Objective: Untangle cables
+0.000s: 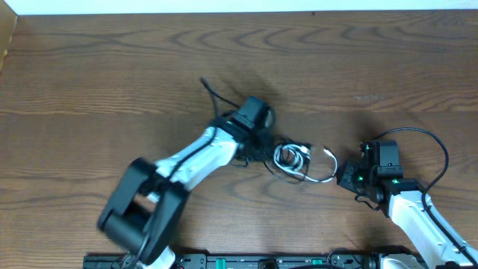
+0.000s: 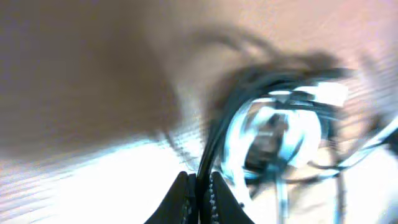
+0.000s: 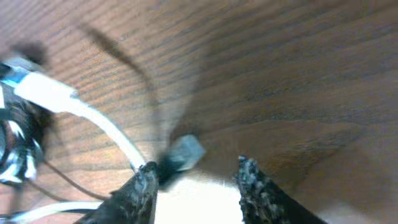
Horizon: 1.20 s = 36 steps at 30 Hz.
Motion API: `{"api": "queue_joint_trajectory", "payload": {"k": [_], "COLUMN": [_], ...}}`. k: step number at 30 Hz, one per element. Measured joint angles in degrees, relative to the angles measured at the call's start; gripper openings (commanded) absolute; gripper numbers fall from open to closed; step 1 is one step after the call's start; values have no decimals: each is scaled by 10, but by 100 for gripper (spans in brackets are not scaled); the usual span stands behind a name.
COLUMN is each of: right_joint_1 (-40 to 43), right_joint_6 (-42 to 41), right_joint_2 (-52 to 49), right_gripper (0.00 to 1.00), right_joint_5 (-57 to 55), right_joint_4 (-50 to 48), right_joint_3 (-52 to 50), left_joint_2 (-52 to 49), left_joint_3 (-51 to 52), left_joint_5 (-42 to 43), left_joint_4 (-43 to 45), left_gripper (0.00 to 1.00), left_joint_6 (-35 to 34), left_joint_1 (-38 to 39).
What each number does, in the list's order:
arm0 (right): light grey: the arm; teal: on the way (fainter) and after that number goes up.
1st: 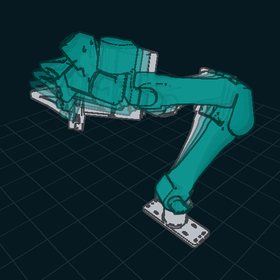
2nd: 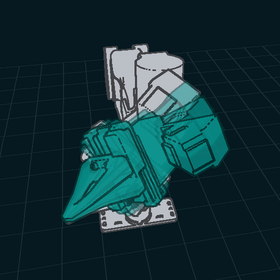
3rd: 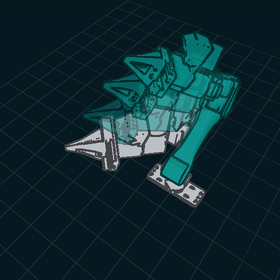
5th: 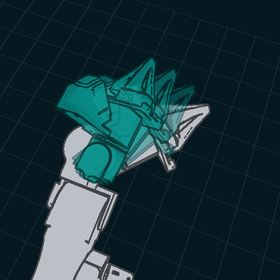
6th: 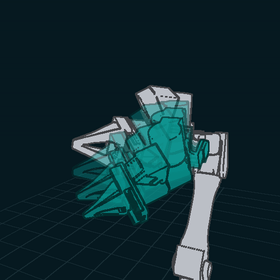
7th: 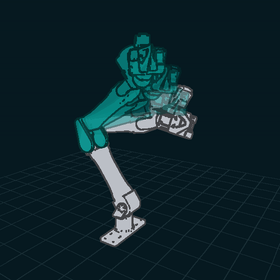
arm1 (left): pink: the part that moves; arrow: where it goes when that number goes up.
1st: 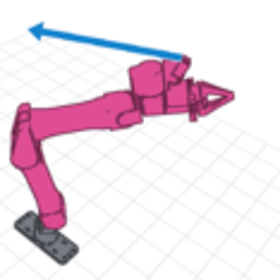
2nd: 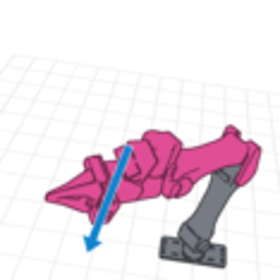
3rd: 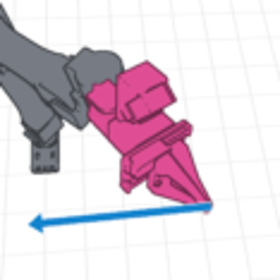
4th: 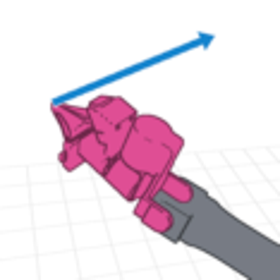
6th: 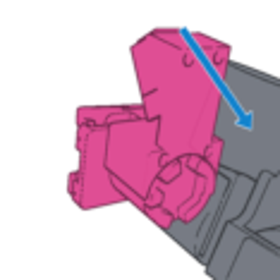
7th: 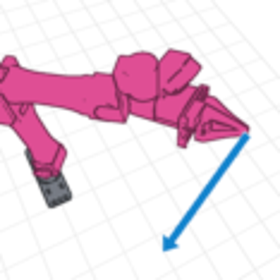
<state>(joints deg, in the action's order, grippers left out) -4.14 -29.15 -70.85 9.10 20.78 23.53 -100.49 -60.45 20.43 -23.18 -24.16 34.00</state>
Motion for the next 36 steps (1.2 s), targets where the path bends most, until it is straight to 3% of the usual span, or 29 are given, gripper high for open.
{"api": "queue_joint_trajectory", "payload": {"k": [5, 13, 14, 16, 18, 19, 24, 28, 36], "right_joint_1": [1, 1, 1, 1, 1, 1, 1, 2, 2], "right_joint_6": [-1, 0, 0, 0, 0, 0, 0, 0, 0], "right_joint_2": [0, 0, 0, 0, 0, 0, 0, 0, 0], "right_gripper": [62, 67, 67, 67, 67, 68, 68, 68, 68], "right_joint_5": [3, 16, 17, 19, 20, 20, 21, 21, 21], "right_joint_4": [-18, -30, -32, -35, -35, -35, -35, -35, -35], "right_joint_3": [0, -1, -1, -1, -1, -1, -1, -1, -1], "left_joint_2": [169, 318, 311, 285, 250, 226, 175, 164, 164], "left_joint_3": [0, 0, 0, 0, 1, 1, 1, 1, 1], "left_joint_5": [24, 16, 6, -5, -11, -13, -28, -136, -213], "left_joint_4": [5, -25, -42, -60, -66, -66, -69, -97, -110], "left_gripper": [7, 9, 17, 47, 63, 65, 65, 65, 65], "left_joint_6": [33, 52, 52, 51, 59, 61, 62, 62, 15], "left_joint_1": [-8, -8, -7, -4, 2, 7, 10, 8, -68]}}
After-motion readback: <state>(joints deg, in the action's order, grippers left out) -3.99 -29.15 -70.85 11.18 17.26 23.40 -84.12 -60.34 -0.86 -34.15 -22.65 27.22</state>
